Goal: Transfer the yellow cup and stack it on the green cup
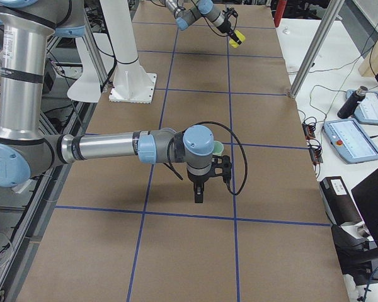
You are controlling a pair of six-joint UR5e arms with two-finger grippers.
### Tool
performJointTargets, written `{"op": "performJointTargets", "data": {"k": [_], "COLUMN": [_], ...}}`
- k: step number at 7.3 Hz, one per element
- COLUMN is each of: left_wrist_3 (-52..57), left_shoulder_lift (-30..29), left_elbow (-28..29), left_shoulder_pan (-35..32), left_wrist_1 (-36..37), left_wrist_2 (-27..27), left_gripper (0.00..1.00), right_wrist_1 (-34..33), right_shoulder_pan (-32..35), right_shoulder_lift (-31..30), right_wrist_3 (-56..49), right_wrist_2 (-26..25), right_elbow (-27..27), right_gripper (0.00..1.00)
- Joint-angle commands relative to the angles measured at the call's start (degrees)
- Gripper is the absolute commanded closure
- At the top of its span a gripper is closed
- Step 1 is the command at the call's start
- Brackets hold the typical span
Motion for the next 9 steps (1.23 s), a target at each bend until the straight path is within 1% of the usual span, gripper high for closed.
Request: {"op": "performJointTargets", "data": {"k": [1,2,3,4,5,6,7,8,9], "left_wrist_3": [12.3,17.4,21.2,21.4,21.5,23.4,27.6,28.7,28.8], "left_shoulder_lift": [-3.6,-5.7,-7.4,-8.5,-9.5,-9.9,-10.6,-10.8,-10.9], "left_elbow": [1.1,1.1,1.3,2.7,3.9,4.4,5.0,5.9,7.4], "left_shoulder_pan": [5.6,6.6,6.7,7.2,8.3,9.8,11.1,11.7,12.5], "left_wrist_1": [-10.0,-10.5,-12.5,-14.6,-14.9,-15.0,-15.5,-17.1,-19.4], "left_wrist_2": [-0.6,-3.7,-6.9,-8.9,-9.2,-9.7,-9.7,-9.7,-9.7], "left_gripper": [0.62,0.61,0.6,0.6,0.6,0.59,0.59,0.59,0.59], "right_wrist_1": [0.0,-0.1,0.1,0.0,-0.2,-0.2,-0.1,-0.1,0.0], "right_shoulder_pan": [-0.1,-0.1,-0.1,-0.5,-2.3,-8.4,-13.3,-19.1,-21.9], "right_shoulder_lift": [0.1,-0.2,-0.4,0.3,4.3,9.9,16.6,21.3,24.6], "right_wrist_3": [0.1,0.1,0.3,0.4,2.0,7.8,14.7,16.4,18.1], "right_wrist_2": [0.9,2.2,3.8,4.1,4.0,3.6,3.6,3.3,3.4], "right_elbow": [-0.2,-0.2,0.0,0.1,-0.3,-0.8,-2.8,-3.3,-4.4], "right_gripper": [0.0,0.0,0.0,0.0,0.0,0.0,0.0,0.0,0.0]}}
